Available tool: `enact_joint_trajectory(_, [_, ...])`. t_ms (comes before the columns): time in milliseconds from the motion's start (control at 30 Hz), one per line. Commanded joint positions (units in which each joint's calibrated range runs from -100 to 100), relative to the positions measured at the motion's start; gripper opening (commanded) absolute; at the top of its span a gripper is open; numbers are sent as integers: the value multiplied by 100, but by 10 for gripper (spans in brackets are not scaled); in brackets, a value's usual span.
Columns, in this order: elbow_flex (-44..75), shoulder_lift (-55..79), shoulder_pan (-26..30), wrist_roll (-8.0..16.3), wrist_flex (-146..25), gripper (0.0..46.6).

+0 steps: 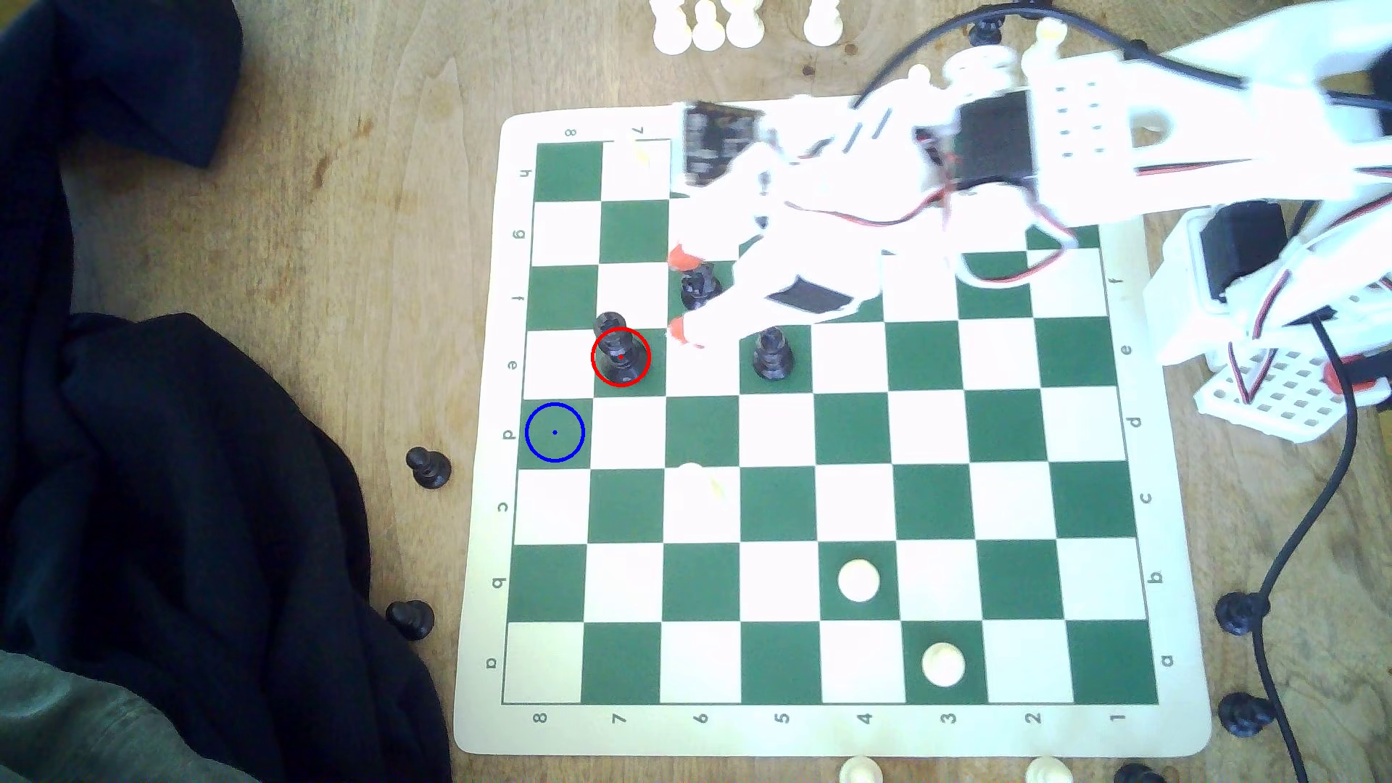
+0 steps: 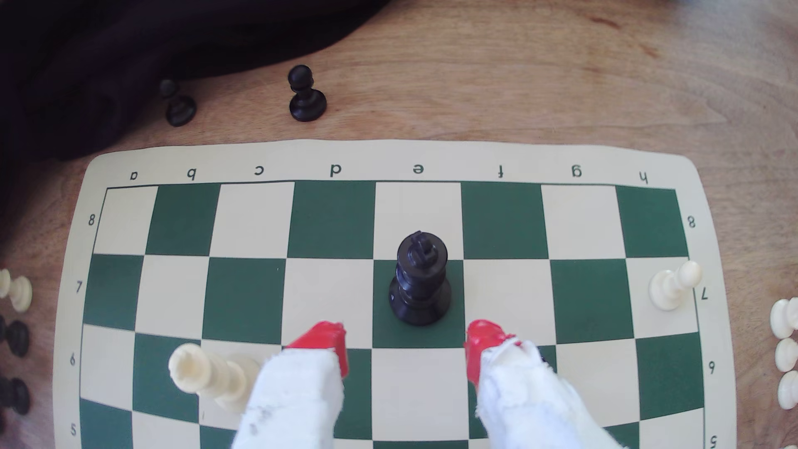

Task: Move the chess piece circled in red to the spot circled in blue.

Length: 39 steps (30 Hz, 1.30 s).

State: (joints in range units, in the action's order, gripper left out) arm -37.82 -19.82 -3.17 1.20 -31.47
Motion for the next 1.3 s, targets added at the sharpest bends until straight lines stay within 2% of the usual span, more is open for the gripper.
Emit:
enact_joint_trajectory(0, [727,292,47,254,117,158])
enact_joint_trajectory(333, [963,1005,39,288,535,174])
enact_joint_trajectory(1267, [1162,2083,-62,293,1714,164])
